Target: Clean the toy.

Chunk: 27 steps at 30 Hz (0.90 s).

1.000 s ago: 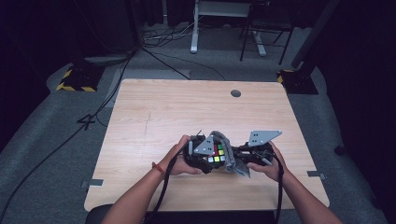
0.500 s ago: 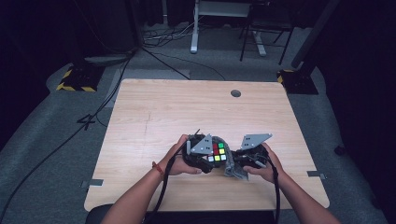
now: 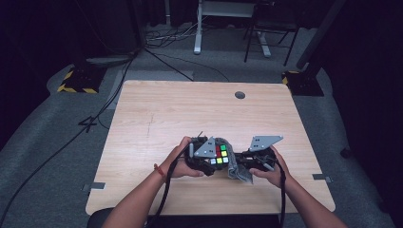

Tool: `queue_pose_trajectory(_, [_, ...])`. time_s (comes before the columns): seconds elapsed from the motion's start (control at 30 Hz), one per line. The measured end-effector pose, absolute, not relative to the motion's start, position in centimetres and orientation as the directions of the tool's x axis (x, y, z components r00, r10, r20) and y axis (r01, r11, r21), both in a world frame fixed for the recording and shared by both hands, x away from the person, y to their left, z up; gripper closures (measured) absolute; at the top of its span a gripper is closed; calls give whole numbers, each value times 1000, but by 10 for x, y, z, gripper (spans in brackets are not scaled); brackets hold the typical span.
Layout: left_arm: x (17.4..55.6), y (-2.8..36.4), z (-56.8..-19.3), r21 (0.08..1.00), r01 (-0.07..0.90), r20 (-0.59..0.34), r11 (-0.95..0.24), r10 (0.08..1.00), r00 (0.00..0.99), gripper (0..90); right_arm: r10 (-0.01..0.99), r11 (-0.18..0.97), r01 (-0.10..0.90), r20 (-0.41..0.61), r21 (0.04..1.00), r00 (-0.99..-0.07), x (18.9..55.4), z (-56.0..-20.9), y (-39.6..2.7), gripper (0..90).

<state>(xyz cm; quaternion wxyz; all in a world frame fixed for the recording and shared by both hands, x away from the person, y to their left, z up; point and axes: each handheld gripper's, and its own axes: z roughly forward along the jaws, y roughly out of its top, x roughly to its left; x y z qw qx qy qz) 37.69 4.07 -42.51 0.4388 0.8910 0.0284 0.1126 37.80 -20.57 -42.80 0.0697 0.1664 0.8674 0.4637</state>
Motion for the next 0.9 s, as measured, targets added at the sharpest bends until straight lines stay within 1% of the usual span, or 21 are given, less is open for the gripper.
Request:
queue_pose_trajectory(0.1, [377,41,-425,801,-43,162,-597,147,976,336,338,502,194,16,843,-941,374,-423,-206,817])
queue_pose_trajectory(0.17, [376,40,-425,797,-40,164,-603,151,975,335,337,483,200,30,853,-941,373,-424,-208,817])
queue_pose_trajectory(0.3, [377,38,-429,784,-32,164,-620,157,974,333,331,464,175,14,868,-944,370,-419,-208,817])
queue_pose_trajectory(0.37, [377,35,-430,773,-30,176,-633,170,970,317,337,457,171,8,873,-941,368,-418,-207,818])
queue_pose_trajectory(0.43, [375,30,-433,752,-38,193,-658,164,967,329,320,448,160,9,880,-948,366,-417,-204,819])
queue_pose_trajectory(0.53, [373,27,-436,741,-47,202,-670,155,967,332,302,477,114,-41,871,-952,359,-411,-196,819])
queue_pose_trajectory(0.67, [375,29,-434,752,-38,191,-658,162,968,334,324,484,141,-27,863,-946,364,-414,-199,819])
queue_pose_trajectory(0.83, [376,32,-430,763,-32,186,-645,172,967,334,356,537,180,-28,824,-934,374,-423,-205,819])
queue_pose_trajectory(0.9, [376,34,-428,772,-32,184,-635,175,967,335,369,541,205,-11,816,-929,379,-427,-208,819])
